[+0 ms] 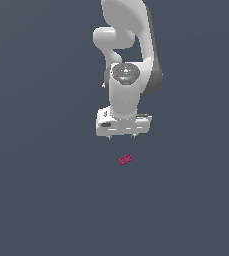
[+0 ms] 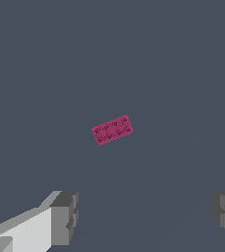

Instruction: Pick up the object and move it to a goal position.

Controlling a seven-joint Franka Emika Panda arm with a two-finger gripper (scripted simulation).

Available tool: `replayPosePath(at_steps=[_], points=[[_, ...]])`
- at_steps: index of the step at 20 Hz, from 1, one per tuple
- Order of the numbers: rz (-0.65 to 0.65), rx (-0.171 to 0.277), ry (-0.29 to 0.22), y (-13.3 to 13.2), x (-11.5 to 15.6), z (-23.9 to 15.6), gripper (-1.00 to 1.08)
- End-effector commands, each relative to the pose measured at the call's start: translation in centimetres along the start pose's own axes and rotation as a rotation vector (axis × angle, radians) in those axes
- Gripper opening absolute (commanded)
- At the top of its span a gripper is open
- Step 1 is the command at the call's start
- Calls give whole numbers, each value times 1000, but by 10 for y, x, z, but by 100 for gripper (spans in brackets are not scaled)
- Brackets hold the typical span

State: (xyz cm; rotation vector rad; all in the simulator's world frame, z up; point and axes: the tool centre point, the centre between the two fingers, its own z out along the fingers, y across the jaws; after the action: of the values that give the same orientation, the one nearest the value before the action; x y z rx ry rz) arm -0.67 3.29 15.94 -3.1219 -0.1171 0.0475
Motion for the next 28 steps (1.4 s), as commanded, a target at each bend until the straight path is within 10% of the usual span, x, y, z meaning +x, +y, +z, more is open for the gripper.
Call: replayPosePath(at_steps=[1, 28], points=[[0, 0, 0, 0, 0, 0, 100], [126, 16, 12, -20, 16, 6, 100]])
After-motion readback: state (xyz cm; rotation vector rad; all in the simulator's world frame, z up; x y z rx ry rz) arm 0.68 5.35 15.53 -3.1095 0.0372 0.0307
